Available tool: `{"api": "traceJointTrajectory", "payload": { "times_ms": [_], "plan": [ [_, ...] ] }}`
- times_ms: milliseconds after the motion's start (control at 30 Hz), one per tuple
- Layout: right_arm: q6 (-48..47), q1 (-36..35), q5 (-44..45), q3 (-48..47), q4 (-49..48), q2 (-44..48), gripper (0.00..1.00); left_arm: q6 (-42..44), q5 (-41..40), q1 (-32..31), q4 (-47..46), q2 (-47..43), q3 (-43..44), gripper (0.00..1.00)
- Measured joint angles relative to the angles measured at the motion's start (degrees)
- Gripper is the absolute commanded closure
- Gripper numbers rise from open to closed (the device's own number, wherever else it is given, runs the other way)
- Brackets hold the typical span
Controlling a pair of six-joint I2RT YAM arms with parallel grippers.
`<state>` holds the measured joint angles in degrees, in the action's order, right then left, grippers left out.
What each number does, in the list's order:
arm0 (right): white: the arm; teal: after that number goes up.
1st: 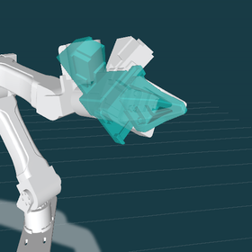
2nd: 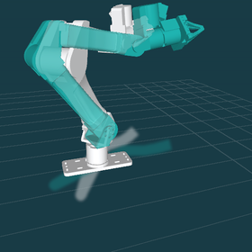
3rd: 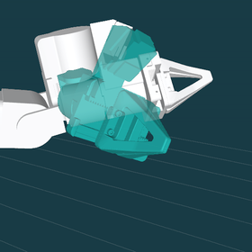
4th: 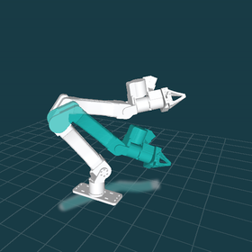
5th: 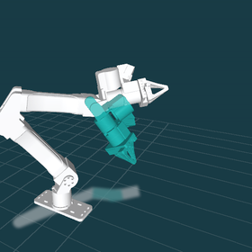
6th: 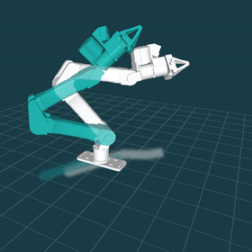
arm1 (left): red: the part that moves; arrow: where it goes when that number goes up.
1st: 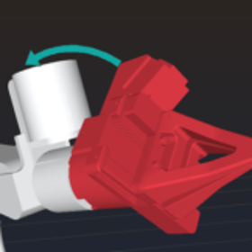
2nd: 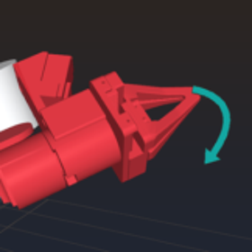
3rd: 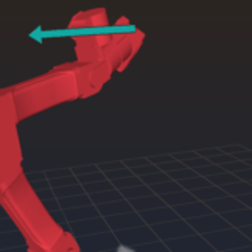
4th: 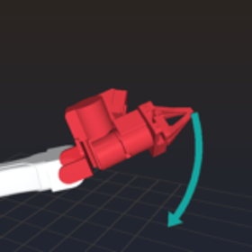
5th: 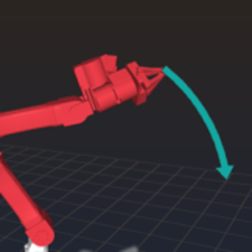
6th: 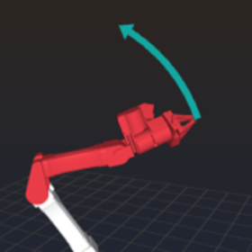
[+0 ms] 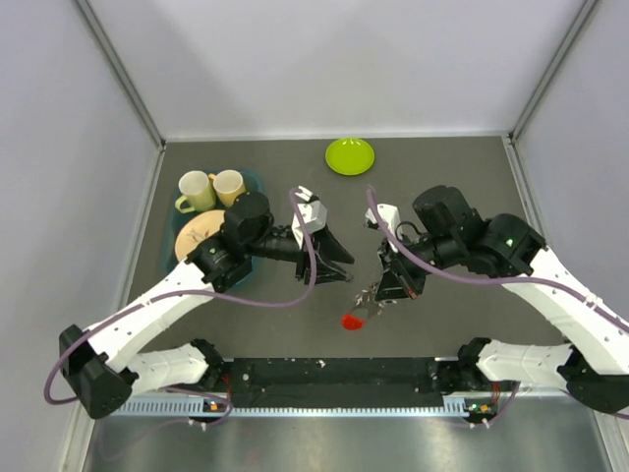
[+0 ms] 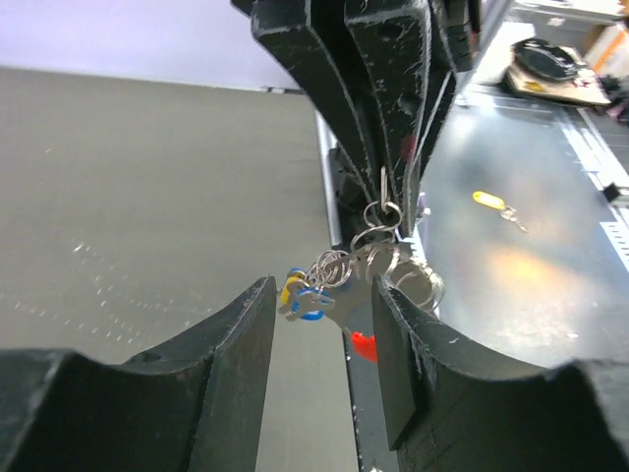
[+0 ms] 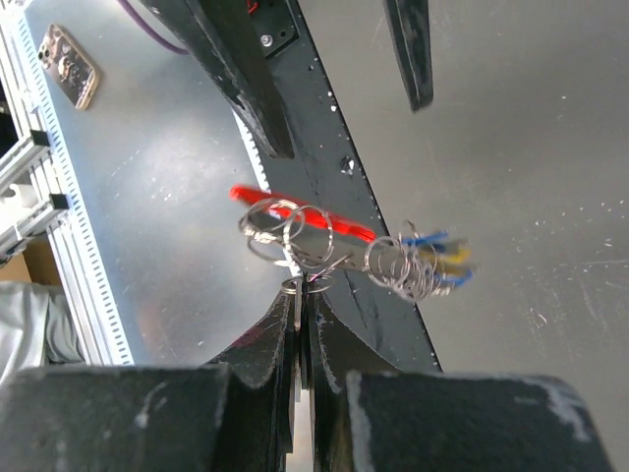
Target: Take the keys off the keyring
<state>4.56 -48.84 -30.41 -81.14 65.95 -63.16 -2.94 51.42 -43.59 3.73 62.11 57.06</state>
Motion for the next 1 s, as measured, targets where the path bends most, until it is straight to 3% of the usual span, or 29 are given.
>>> {"api": "traceJointTrajectory", "payload": {
  "times_ms": [200, 433, 567, 833, 1000],
  "plan": [
    [-3.4, 0.0, -2.5, 0.0, -0.2, 1.9, 1.0, -7.0, 10.6, -0.1, -11.2, 4.9, 0.4, 0.53],
    [-6.2, 0.0, -6.5, 0.1, -1.9, 5.9, 1.0, -26.0, 19.1, -0.6, -39.1, 11.2, -2.2, 0.55],
    [-7.5, 0.0, -7.8, 0.5, -3.4, 7.4, 1.0, -34.1, 21.5, -0.7, -49.9, 15.2, -2.2, 0.57],
    [-9.1, 0.0, -8.6, 0.9, -3.8, 7.5, 1.0, -39.6, 22.4, -0.8, -56.6, 18.7, -1.6, 0.6],
    [-9.5, 0.0, -9.2, 0.9, -3.8, 7.5, 1.0, -37.3, 21.8, -0.6, -55.6, 18.6, -1.6, 0.6]
  ]
}}
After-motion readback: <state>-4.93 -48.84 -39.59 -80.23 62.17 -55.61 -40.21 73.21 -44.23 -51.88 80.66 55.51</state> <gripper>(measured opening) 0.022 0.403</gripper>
